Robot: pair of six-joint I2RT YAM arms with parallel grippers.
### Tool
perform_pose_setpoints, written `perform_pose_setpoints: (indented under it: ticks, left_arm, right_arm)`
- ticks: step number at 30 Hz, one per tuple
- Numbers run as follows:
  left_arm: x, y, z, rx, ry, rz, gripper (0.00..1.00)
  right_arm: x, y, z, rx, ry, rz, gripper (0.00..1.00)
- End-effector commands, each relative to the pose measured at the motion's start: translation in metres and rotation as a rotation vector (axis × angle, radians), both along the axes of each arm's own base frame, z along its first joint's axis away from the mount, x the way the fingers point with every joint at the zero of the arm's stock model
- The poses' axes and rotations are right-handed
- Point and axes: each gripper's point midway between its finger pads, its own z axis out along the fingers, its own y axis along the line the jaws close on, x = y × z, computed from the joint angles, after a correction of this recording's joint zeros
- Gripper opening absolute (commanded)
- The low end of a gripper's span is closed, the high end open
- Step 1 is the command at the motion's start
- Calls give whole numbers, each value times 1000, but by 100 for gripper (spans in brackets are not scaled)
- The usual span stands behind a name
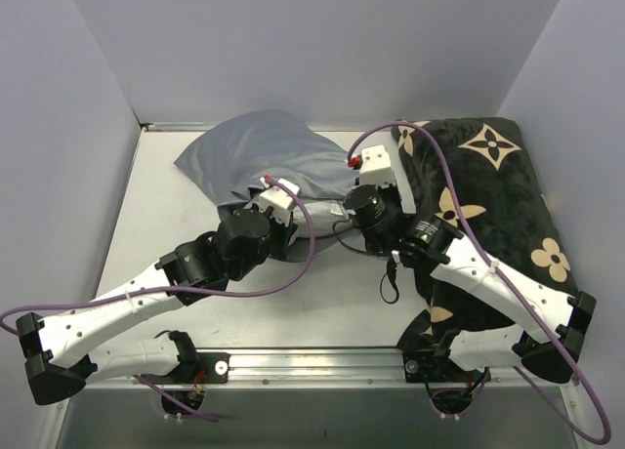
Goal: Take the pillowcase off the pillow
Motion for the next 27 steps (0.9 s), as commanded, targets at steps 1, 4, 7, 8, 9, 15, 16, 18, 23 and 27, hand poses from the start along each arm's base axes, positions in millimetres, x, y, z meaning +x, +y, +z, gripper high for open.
perform_pose_setpoints:
  ticks: [1, 4, 7, 8, 9, 15, 16, 18, 23, 27]
  left_arm:
    - [-7, 10, 51, -139, -48, 6, 0]
    - [-11, 12, 45, -129, -35, -9, 0]
    - [-15, 18, 47, -147, -34, -8, 0]
    - [-18, 21, 52, -169, -42, -9, 0]
    - [-19, 22, 53, -178, -44, -11, 0]
    - [-28, 27, 73, -261, -85, -45, 0]
    - [-29, 27, 74, -267, -87, -48, 0]
    - [-32, 27, 79, -289, -97, -63, 0]
    - [-33, 27, 103, -379, -132, -67, 0]
    - [-11, 53, 123, -447, -163, 147, 0]
  right_arm:
    - [4, -40, 34, 73, -85, -130, 18]
    - [11, -54, 37, 121, -75, -153, 18]
    - [20, -70, 30, 188, -38, -178, 18]
    - [23, -61, 21, 258, 7, -132, 17]
    - [31, -78, 15, 301, 27, -172, 17]
    - [54, -38, -36, 689, 202, 77, 19]
    - [60, -39, -48, 716, 235, 68, 19]
    - [64, -17, -56, 810, 279, 162, 19]
    - [77, 23, -53, 978, 297, 328, 32]
    - [67, 35, -45, 1048, 293, 419, 51]
